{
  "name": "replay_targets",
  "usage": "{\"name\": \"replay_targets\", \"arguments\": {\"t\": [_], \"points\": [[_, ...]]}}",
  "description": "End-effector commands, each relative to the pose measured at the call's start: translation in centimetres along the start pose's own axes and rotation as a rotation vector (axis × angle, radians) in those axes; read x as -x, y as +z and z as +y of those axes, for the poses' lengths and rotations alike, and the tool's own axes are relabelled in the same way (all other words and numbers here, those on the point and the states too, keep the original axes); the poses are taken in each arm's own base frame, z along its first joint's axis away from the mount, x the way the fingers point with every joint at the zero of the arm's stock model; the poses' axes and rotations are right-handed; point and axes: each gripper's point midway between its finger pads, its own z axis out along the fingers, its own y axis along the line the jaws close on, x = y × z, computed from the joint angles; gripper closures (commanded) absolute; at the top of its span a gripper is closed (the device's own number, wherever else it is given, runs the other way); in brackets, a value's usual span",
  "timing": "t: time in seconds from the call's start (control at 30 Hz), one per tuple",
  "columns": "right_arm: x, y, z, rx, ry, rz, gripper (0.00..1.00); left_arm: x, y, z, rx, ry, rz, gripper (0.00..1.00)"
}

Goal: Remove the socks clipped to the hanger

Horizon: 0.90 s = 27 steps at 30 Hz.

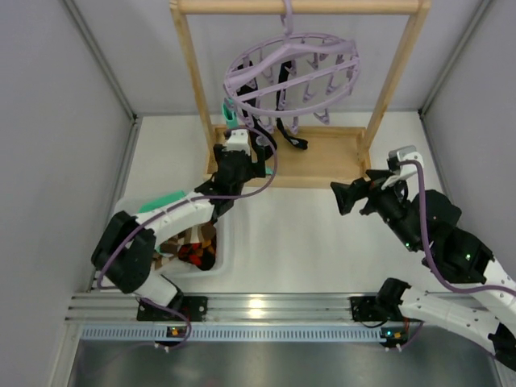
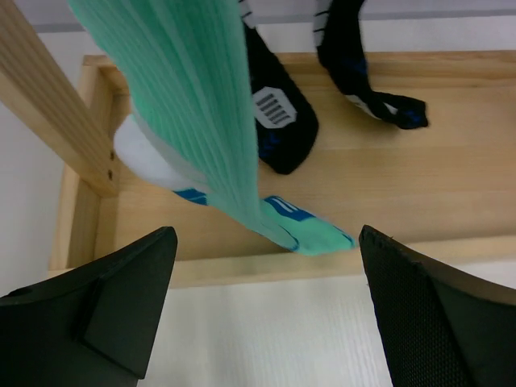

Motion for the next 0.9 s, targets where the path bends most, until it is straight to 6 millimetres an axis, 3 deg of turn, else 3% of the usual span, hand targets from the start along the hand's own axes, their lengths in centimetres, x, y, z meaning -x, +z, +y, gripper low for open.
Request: {"name": "replay_targets", "arguments": {"t": [0.0,0.03,0.13,0.23,0.27,0.33,0.37,0.43,0.6,0.73,0.87], "points": [[0.5,-0.2,1.7,0.096,0.028,-0.024,0.01,6.4,2.0,2.0,0.195,-0.055,-0.209,0.03],[0.5,-0.2,1.7,0.097,0.028,-0.023,0.01,5.6,2.8,2.4,0.231,-0.048,-0.198,0.04],[0.1,-0.2,2.0,0.116,0.025,-0.015,0.00,6.2,3.6,2.8,0.279,-0.045,-0.221,0.10],[-0.3,0.0,2.0,0.116,0.015,-0.006,0.01,6.6,4.1,2.8,0.295,-0.044,-0.236,0.33],[-0.3,0.0,2.0,0.119,0.015,-0.005,0.01,6.7,4.1,2.9,0.303,-0.041,-0.240,0.53],[-0.3,0.0,2.1,0.120,0.016,-0.005,0.01,7.1,3.8,3.0,0.301,-0.046,-0.247,0.68],[-0.2,-0.1,2.1,0.122,0.018,-0.007,0.01,7.0,3.6,3.1,0.301,-0.049,-0.245,0.87],[-0.1,-0.2,2.1,0.124,0.016,-0.011,0.01,7.8,3.0,3.2,0.297,-0.061,-0.264,1.00],[0.4,-0.4,2.4,0.145,0.042,-0.028,0.01,10.2,0.8,2.6,0.240,-0.059,-0.303,1.00],[1.2,-0.9,2.5,0.158,0.068,-0.054,0.01,12.9,-3.1,-0.1,0.162,-0.055,-0.362,1.00],[1.9,-1.7,2.4,0.168,0.094,-0.081,0.00,12.7,-6.4,-2.4,0.104,-0.061,-0.371,1.00]]}}
